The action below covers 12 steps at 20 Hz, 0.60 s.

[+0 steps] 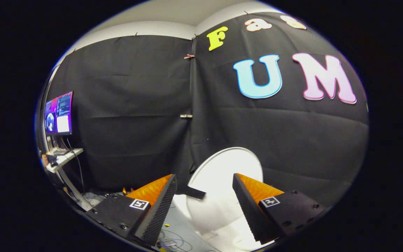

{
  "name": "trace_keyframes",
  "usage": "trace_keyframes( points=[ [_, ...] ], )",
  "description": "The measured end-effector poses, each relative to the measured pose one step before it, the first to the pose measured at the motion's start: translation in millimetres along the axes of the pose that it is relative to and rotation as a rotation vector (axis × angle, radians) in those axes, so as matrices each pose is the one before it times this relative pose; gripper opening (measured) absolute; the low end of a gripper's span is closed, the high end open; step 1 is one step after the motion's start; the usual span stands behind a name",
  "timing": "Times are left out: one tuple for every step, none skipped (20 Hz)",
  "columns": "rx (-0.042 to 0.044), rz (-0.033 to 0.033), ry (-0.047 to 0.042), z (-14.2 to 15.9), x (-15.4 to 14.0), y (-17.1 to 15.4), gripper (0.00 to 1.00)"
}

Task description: Open the toilet lid.

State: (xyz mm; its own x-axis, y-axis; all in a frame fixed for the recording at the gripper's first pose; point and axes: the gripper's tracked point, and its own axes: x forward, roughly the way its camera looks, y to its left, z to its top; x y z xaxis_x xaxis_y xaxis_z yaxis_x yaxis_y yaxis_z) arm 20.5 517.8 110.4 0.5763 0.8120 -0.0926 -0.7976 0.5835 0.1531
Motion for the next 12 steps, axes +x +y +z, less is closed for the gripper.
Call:
trace_keyframes(
  points=[
    [-0.021,-0.02994,-0.00247,-0.06,-14.63,-12.8,0.99],
    [-0.01857,-0.02949,-0.00826,-0.26,-13.56,-14.43,0.99],
    [-0.01222,-0.02903,-0.01078,-2.52,-10.42,-14.67,0.99],
    [-0.00764,-0.03107,-0.01872,1.08,-12.05,-16.48,1.0],
    [-0.00358,-0.03421,-0.02406,2.33,-12.98,-16.21,0.99],
    [0.00491,-0.0361,-0.01628,0.99,-14.57,-15.73,0.99],
    [0.00834,-0.03987,-0.02315,1.67,-14.95,-17.82,0.98],
    [0.00591,-0.04203,-0.02993,2.58,-14.72,-18.12,0.98],
    [0.0017,-0.03606,-0.0325,1.99,-14.67,-18.46,0.97],
    [0.00034,-0.03903,-0.02223,-0.59,-15.45,-17.33,0.97],
    [-0.00493,-0.05421,0.01637,-8.19,-11.79,-22.52,0.97],
    [-0.00769,-0.04779,0.02508,-9.29,-14.14,-22.76,0.97]
  ],
)
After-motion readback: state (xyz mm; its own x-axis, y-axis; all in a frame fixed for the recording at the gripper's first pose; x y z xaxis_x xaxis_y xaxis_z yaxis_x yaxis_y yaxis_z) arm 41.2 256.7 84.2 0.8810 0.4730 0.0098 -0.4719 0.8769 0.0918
